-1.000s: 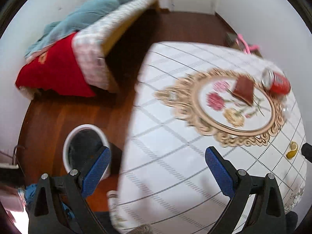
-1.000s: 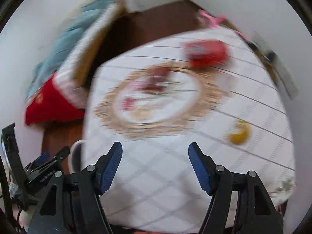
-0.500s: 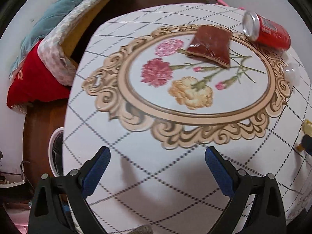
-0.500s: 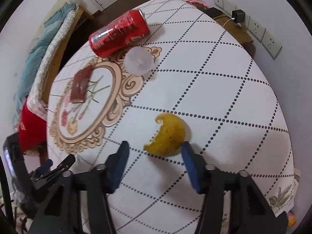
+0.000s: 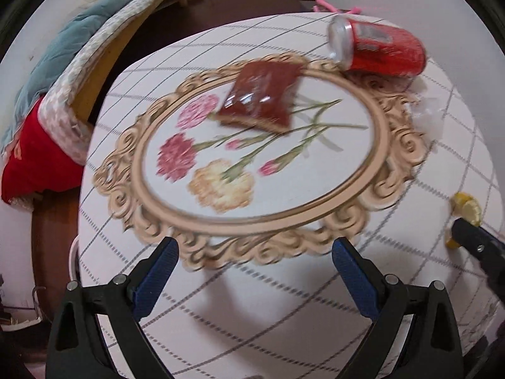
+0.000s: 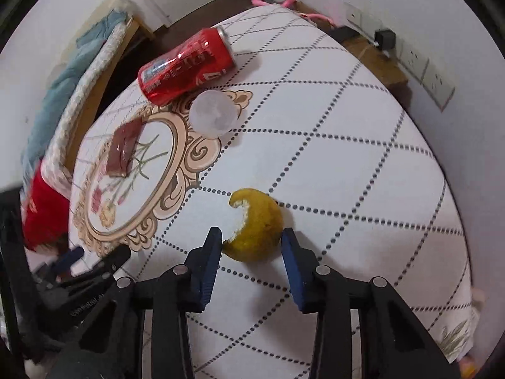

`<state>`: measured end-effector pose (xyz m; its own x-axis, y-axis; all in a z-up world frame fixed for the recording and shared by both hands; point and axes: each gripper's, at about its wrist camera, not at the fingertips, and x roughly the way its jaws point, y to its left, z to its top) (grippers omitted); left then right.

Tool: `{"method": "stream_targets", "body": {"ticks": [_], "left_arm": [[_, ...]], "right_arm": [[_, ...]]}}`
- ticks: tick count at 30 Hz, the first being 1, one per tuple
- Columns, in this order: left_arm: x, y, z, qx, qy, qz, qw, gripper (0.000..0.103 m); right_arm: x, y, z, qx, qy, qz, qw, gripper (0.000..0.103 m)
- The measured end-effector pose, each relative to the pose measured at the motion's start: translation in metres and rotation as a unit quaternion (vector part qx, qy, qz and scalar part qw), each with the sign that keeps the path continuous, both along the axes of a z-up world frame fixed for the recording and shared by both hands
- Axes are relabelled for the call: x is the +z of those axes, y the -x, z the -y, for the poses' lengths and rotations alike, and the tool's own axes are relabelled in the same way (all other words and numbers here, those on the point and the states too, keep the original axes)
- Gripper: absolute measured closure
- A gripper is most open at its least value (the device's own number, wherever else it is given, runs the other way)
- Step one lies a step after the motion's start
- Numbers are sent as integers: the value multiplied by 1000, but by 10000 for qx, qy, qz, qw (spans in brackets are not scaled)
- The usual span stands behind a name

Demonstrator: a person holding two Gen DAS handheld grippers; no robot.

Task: Collect trash
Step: 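Grasp the clear plastic cup with the left tool while the right tool grasps the orange peel, then carry the plastic cup and orange peel over the bin with both tools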

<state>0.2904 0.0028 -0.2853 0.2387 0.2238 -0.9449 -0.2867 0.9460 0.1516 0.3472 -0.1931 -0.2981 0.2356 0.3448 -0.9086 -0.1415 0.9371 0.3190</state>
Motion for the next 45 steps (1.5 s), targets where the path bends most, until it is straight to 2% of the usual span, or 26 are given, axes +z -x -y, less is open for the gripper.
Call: {"method": "stream_targets", "body": {"ticks": [3, 9, 13, 15, 18, 22, 27, 34, 40, 45], "left_arm": [[6, -13, 13, -210, 242, 161, 9994, 5], [12, -56, 50, -598, 1133, 486, 9906, 5], [7, -85, 68, -696, 1566, 478, 9840, 21], [5, -97, 74, -727, 1662, 481, 9822, 24], [1, -108, 79, -731, 1739, 446, 9810, 42], [1, -118, 82, -775, 1680, 479, 9816, 81], [11, -109, 80, -836, 1354, 672, 9850, 81], [39, -68, 62, -865, 866, 1044, 9870, 81], [73, -22, 40, -763, 649, 1321, 9862, 81], [103, 25, 9, -548, 388, 1549, 9856, 81]], "right_arm": [[8, -5, 11, -123, -15, 175, 9998, 67], [14, -30, 45, -413, 95, 212, 9989, 67], [11, -49, 61, -537, 257, 198, 9980, 67], [8, -55, 68, -624, 251, 149, 9976, 67], [5, -61, 74, -666, 263, 119, 9974, 67], [1, -62, 73, -659, 266, 146, 9974, 67], [3, -54, 68, -629, 280, 223, 9974, 67], [17, -34, 62, -456, 344, 487, 9972, 68], [48, -11, 49, -135, 303, 860, 9957, 68], [82, 12, 21, 299, 189, 1196, 9922, 68]]}}
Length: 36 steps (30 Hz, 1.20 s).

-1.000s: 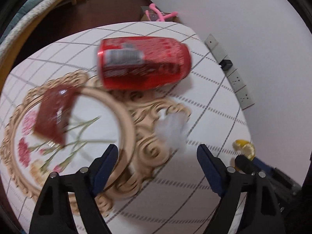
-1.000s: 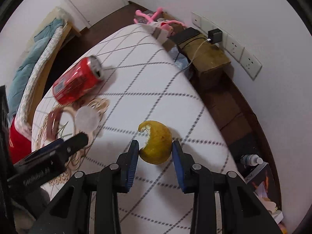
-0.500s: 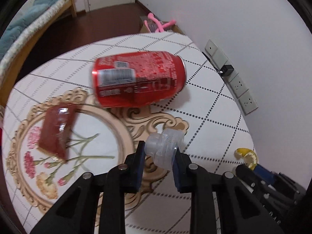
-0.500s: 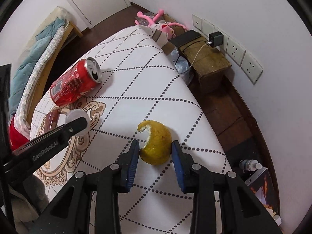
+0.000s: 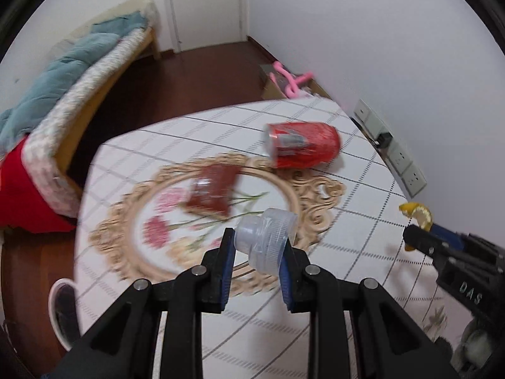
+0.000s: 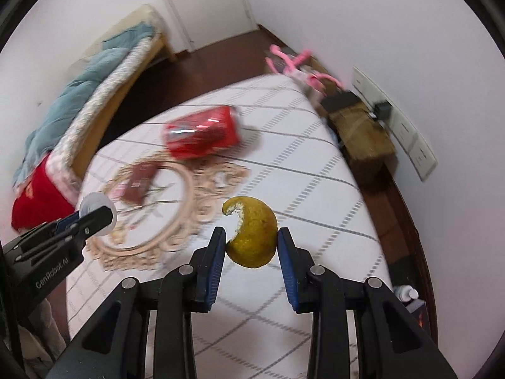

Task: Collect trash
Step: 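Carry the plastic cup and orange peel over the bin with both tools, then open both tools to drop the cup and peel into the bin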

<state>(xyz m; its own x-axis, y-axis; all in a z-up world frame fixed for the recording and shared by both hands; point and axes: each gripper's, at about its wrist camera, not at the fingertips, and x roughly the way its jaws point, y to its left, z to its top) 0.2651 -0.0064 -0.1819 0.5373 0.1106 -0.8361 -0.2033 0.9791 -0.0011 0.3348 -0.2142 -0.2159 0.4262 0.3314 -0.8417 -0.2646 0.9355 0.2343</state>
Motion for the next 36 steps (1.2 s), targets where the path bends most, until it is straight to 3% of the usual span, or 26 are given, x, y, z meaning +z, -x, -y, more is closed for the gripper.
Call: {"method": "stream_targets", "body": {"ticks": [6, 11, 18, 22, 28, 36], "left_arm": [[43, 53, -54, 465, -213, 294, 9983, 81], [70, 106, -120, 1055, -352, 485, 9926, 81], [59, 178, -229, 2095, -281, 354, 9768, 81], [32, 217, -299, 2763, -79, 131, 9609, 81], [-38, 250, -387, 3455, 284, -372, 9373, 81], [-115, 258, -444, 3775, 774, -844, 9189, 81]], "right_arm": [[41, 30, -59, 669, -236, 272, 9971, 68], [65, 60, -135, 1381, -446, 402, 9886, 68], [65, 108, -271, 2491, -625, 220, 9662, 68], [42, 141, -363, 3149, -560, -53, 9475, 68], [-15, 174, -477, 3736, -220, -594, 9254, 68], [-124, 196, -582, 4114, 365, -1496, 8984, 68]]}}
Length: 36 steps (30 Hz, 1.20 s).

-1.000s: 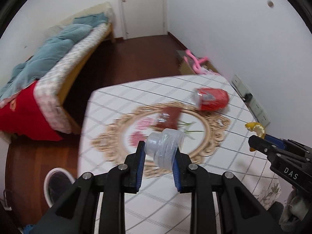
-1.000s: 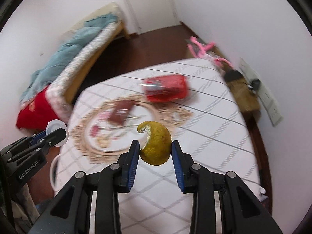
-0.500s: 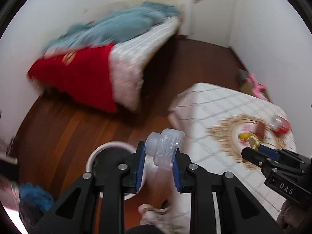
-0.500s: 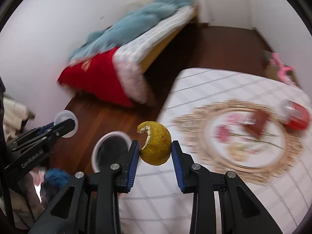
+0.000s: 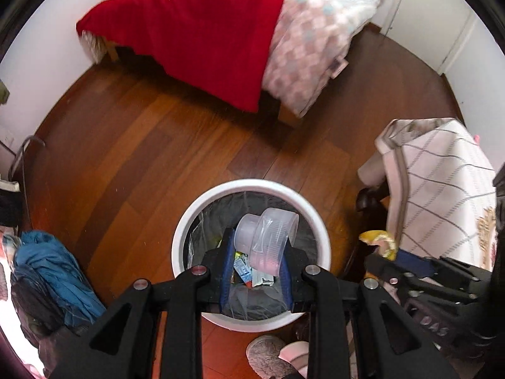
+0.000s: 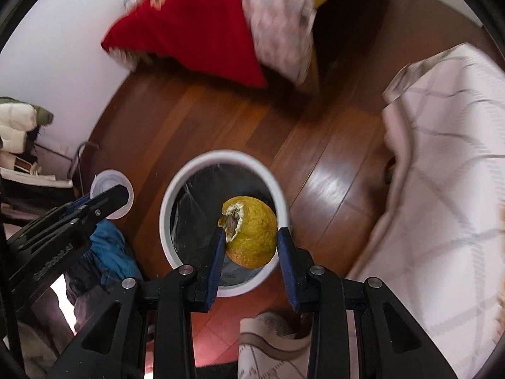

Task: Collect trash
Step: 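Open both tools to drop the cup and peel into the bin, then move both open tools back over the table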

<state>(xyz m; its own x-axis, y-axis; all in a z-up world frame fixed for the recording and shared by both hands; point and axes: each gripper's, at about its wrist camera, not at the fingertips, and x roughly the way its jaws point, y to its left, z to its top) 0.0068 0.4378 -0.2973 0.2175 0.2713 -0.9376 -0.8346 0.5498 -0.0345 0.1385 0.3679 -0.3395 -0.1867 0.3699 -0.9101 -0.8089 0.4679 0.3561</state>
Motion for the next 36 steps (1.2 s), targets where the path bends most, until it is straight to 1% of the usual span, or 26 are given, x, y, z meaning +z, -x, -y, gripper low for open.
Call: {"method": "stream_targets", "body": {"ticks": [1, 3, 6, 7, 9, 10, 11, 12, 13, 14, 15, 16, 21, 29, 32, 36], "left_arm": [[-7, 0, -3, 23, 68, -33, 10000, 81], [-17, 3, -10, 82, 207, -69, 9997, 81], [-26, 10, -15, 208, 277, -131, 9993, 81], [-29, 12, -17, 248, 302, -151, 9991, 79], [-32, 17, -20, 298, 337, -152, 9989, 73], [-32, 20, -21, 346, 328, -165, 9987, 58], [-32, 22, -22, 400, 270, -213, 9986, 30], [-33, 25, -23, 433, 229, -249, 9985, 14], [-32, 28, -25, 469, 184, -279, 9983, 4], [-31, 32, -26, 521, 161, -310, 9980, 3], [-31, 36, -26, 572, 160, -335, 9977, 3], [-29, 39, -26, 621, 156, -358, 9973, 3], [-16, 56, -20, 738, -21, -464, 9962, 3], [13, 71, -5, 753, -165, -435, 9961, 3], [25, 74, 3, 732, -241, -418, 9961, 3], [45, 79, 15, 724, -394, -374, 9959, 3]], "right_arm": [[-13, 4, -10, 51, 95, -73, 9999, 68], [-30, 4, -24, 126, 232, -161, 9995, 68], [-52, 9, -39, 229, 377, -230, 9988, 68], [-57, 11, -44, 268, 395, -225, 9986, 67], [-66, 11, -55, 337, 448, -231, 9982, 65], [-67, 14, -57, 378, 464, -213, 9980, 62], [-68, 15, -60, 432, 475, -199, 9977, 58], [-70, 17, -63, 472, 503, -163, 9975, 44], [-71, 18, -63, 495, 535, -111, 9973, 26], [-70, 18, -64, 510, 553, -45, 9972, 18], [-68, 17, -62, 536, 569, 3, 9969, 7], [-67, 19, -62, 564, 625, 90, 9964, 2], [-51, 22, -57, 667, 784, 569, 9931, 0], [-8, 29, -40, 747, 693, 1044, 9893, 0], [11, 34, -33, 783, 604, 1139, 9886, 0], [37, 34, -20, 699, 412, 1068, 9910, 0]]}}
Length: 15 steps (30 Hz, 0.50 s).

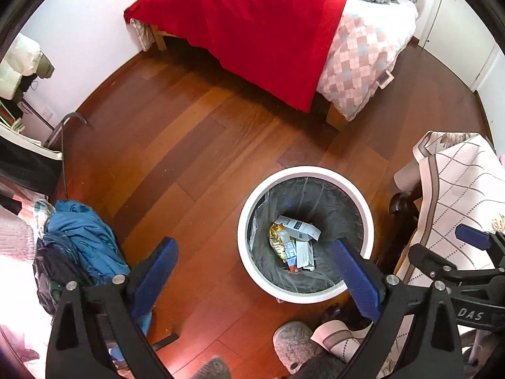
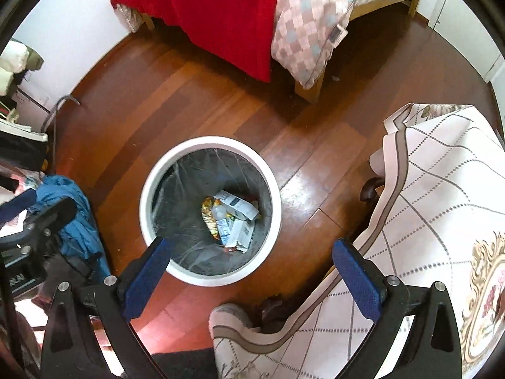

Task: Collect trash
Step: 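Move both open tools back over the table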

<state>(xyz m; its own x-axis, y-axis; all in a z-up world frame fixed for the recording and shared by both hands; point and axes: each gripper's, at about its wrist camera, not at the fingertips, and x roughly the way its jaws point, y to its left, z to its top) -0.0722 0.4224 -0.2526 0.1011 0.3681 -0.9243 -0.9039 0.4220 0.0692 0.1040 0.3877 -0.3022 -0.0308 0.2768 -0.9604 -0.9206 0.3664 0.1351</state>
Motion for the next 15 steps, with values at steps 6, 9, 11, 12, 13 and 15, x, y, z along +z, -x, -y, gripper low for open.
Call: {"method": "stream_targets", "body": {"ticks": [6, 9, 11, 12, 13, 15], "left_arm": [[34, 5, 24, -63, -247, 110, 9996, 3], [54, 5, 40, -125, -406, 143, 9990, 3], [69, 3, 51, -149, -565, 148, 9982, 3], [74, 2, 56, -179, -617, 157, 9978, 3], [82, -1, 62, -218, -683, 183, 9973, 3], [95, -7, 75, -298, -827, 233, 9959, 3]], "right_arm": [[43, 8, 24, 12, -383, -125, 9992, 0], [67, 9, 41, -21, -643, -259, 9976, 0], [83, 7, 55, -73, -853, -331, 9958, 0], [91, 6, 63, -111, -992, -402, 9942, 0], [102, 3, 74, -158, -1203, -512, 9913, 0], [118, -2, 90, -273, -1454, -516, 9877, 0]]}}
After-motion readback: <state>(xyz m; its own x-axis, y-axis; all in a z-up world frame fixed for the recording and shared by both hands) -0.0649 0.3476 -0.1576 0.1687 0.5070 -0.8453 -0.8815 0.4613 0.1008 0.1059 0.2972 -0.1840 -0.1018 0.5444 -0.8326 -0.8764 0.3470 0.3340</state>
